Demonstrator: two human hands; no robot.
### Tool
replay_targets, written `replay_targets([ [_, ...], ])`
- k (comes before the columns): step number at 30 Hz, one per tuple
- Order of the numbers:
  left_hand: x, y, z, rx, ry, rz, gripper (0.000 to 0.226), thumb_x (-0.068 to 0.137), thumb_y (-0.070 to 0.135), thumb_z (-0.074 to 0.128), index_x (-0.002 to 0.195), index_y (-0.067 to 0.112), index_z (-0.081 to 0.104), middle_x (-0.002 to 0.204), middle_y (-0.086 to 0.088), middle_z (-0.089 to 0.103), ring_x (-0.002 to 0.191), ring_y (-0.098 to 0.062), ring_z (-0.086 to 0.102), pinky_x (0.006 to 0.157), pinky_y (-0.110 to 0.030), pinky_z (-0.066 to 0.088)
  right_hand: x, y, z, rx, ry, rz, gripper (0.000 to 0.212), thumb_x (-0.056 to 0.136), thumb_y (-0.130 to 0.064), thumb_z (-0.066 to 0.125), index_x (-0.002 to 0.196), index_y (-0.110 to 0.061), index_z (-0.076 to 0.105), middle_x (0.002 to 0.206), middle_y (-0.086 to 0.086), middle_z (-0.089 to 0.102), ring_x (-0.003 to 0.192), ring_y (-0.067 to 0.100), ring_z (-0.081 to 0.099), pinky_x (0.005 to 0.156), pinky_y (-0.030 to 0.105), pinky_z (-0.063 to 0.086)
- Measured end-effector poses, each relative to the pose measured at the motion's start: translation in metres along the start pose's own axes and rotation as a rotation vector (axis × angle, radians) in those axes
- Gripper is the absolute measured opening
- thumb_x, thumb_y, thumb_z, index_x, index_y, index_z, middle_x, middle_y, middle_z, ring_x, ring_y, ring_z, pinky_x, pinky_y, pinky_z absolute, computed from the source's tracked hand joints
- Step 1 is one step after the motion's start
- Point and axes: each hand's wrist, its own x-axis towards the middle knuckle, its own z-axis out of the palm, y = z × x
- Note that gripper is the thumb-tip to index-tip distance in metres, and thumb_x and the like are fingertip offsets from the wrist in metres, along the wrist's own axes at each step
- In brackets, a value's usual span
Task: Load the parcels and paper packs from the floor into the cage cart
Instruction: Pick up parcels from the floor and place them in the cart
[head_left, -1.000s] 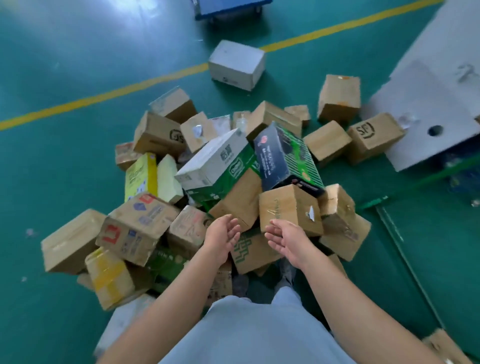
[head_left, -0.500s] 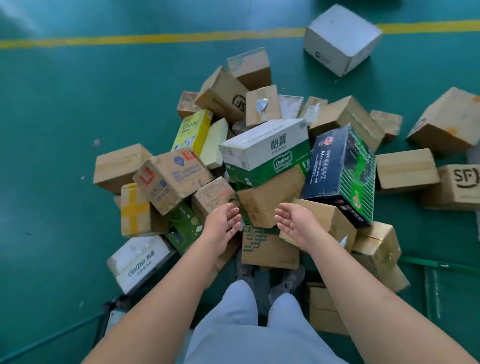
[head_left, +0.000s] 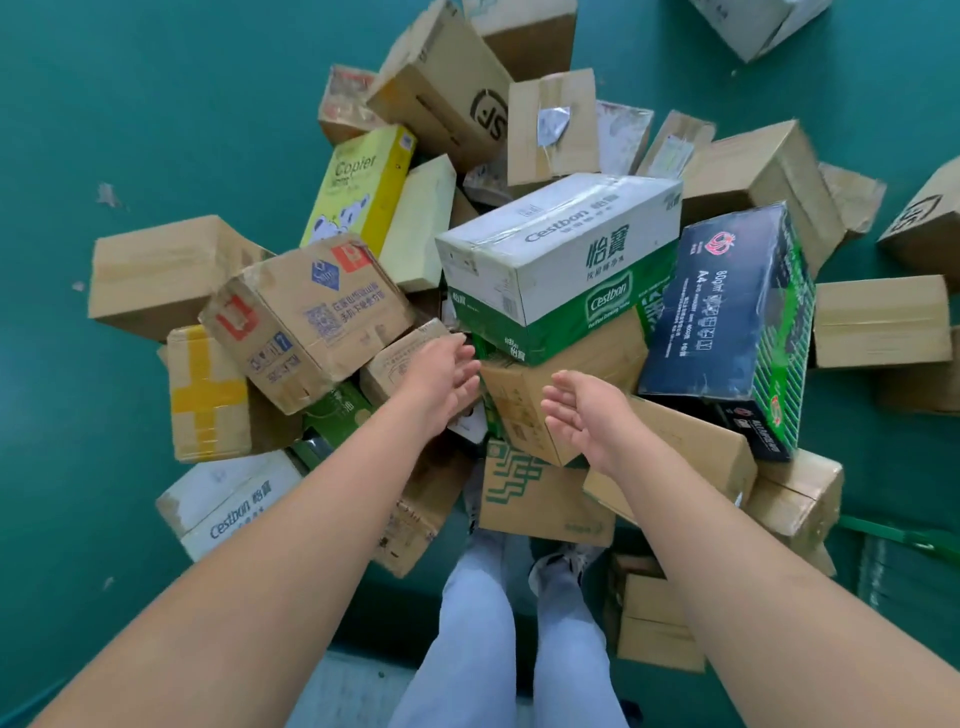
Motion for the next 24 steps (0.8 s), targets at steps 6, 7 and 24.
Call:
replay_targets([
  [6, 0.091, 0.034, 0.012, 0.058, -0.019, 0.003, 0.034, 0.108, 0.027, 0.050, 0.136, 0.009, 0.053, 0.130, -0.007, 0.058, 0.119, -0.021, 0.059, 0.094, -0.034, 0.055, 0.069, -0.047, 0.048, -0.126, 0.090, -0.077, 0.035, 0.106, -0.040, 0.052, 0.130, -0.015, 0.052, 0.124, 0.005, 0.059, 0.108, 0.020, 0.060, 0.083, 0.033, 0.056],
  [7, 0.105, 0.039, 0.013, 0.064, -0.020, 0.004, 0.034, 0.108, 0.027, 0.050, 0.136, 0.009, 0.053, 0.130, -0.007, 0.058, 0.121, -0.021, 0.058, 0.098, -0.036, 0.054, 0.082, -0.055, 0.057, -0.136, 0.104, -0.082, 0.034, 0.104, -0.044, 0.053, 0.125, -0.017, 0.051, 0.124, 0.006, 0.059, 0.108, 0.021, 0.060, 0.086, 0.035, 0.058],
  [24, 0.224, 0.092, 0.012, 0.211, 0.004, 0.037, 0.051, 0.098, 0.040, 0.060, 0.144, 0.021, 0.047, 0.138, -0.004, 0.052, 0.120, -0.022, 0.053, 0.100, -0.043, 0.055, 0.158, -0.119, 0.072, -0.306, 0.368, -0.200, 0.017, 0.098, -0.016, 0.051, 0.091, 0.000, 0.051, 0.088, 0.016, 0.049, 0.092, 0.016, 0.032, 0.065, 0.042, 0.049],
])
